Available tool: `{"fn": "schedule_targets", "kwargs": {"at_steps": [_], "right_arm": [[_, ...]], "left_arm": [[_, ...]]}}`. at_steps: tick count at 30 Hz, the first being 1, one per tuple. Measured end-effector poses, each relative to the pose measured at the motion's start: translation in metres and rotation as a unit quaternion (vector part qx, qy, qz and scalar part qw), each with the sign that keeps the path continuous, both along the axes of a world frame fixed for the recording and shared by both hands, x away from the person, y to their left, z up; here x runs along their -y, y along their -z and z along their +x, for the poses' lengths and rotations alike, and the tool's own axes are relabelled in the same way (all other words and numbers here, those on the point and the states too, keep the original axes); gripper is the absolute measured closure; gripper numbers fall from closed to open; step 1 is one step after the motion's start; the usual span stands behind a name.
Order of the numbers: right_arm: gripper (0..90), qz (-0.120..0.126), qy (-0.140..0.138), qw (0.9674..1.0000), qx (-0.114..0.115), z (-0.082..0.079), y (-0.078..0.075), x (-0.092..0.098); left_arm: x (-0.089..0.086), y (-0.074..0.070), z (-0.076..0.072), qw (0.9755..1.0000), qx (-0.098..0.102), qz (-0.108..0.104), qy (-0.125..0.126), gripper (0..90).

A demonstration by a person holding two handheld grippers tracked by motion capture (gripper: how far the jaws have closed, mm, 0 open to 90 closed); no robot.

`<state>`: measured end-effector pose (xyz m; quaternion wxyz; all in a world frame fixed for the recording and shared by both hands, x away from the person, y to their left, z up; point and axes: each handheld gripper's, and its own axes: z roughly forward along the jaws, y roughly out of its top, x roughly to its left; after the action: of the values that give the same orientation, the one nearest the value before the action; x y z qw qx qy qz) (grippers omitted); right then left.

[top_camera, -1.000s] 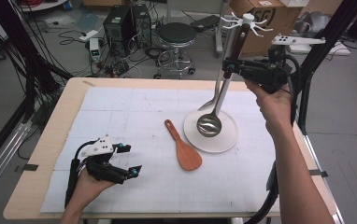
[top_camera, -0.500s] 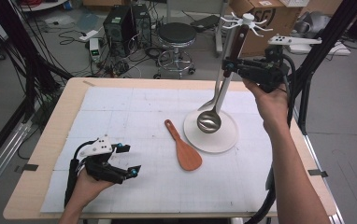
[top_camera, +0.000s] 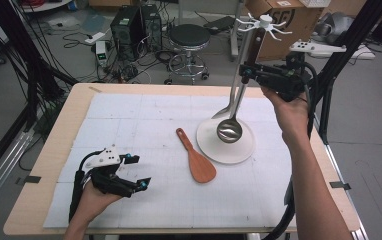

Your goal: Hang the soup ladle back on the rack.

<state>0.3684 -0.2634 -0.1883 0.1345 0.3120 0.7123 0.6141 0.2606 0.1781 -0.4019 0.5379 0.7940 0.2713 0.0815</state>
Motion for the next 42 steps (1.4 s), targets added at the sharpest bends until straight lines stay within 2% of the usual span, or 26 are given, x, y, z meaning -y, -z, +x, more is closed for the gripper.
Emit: {"fn": "schedule_targets", "kwargs": {"at_steps": [3, 12, 20, 24, 30, 40, 42], "right_arm": [[62.7, 0.007, -0.004, 1.0, 0.003, -0.001, 0.002, 0.003], [59.5, 0.015, -0.002, 0.9999, 0.007, -0.002, 0.003, 0.012], [60.3, 0.021, -0.013, 0.9996, 0.014, -0.008, 0.002, 0.022], [61.1, 0.018, -0.018, 0.9996, 0.012, -0.01, 0.001, 0.026], [63.4, 0.028, -0.027, 0.9992, 0.006, -0.01, 0.0, 0.032], [84.3, 0.024, -0.049, 0.9984, 0.012, -0.01, -0.007, 0.038], [88.9, 0.017, -0.049, 0.9986, 0.01, -0.011, -0.01, 0.039]], "left_arm": [[0.0, 0.001, 0.0, 1.0, 0.0, 0.0, 0.001, 13.8], [-0.001, 0.003, 0.002, 1.0, -0.004, 0.003, 0.001, 13.8], [-0.002, 0.004, 0.003, 1.0, -0.004, 0.004, -0.001, 13.8], [-0.002, 0.003, 0.003, 1.0, -0.003, 0.002, 0.001, 13.8], [-0.004, 0.004, 0.002, 1.0, -0.002, 0.003, -0.004, 13.7], [-0.007, 0.004, 0.002, 1.0, 0.0, 0.001, -0.008, 13.8], [-0.007, 0.003, 0.001, 1.0, 0.0, 0.0, -0.009, 13.7]]}}
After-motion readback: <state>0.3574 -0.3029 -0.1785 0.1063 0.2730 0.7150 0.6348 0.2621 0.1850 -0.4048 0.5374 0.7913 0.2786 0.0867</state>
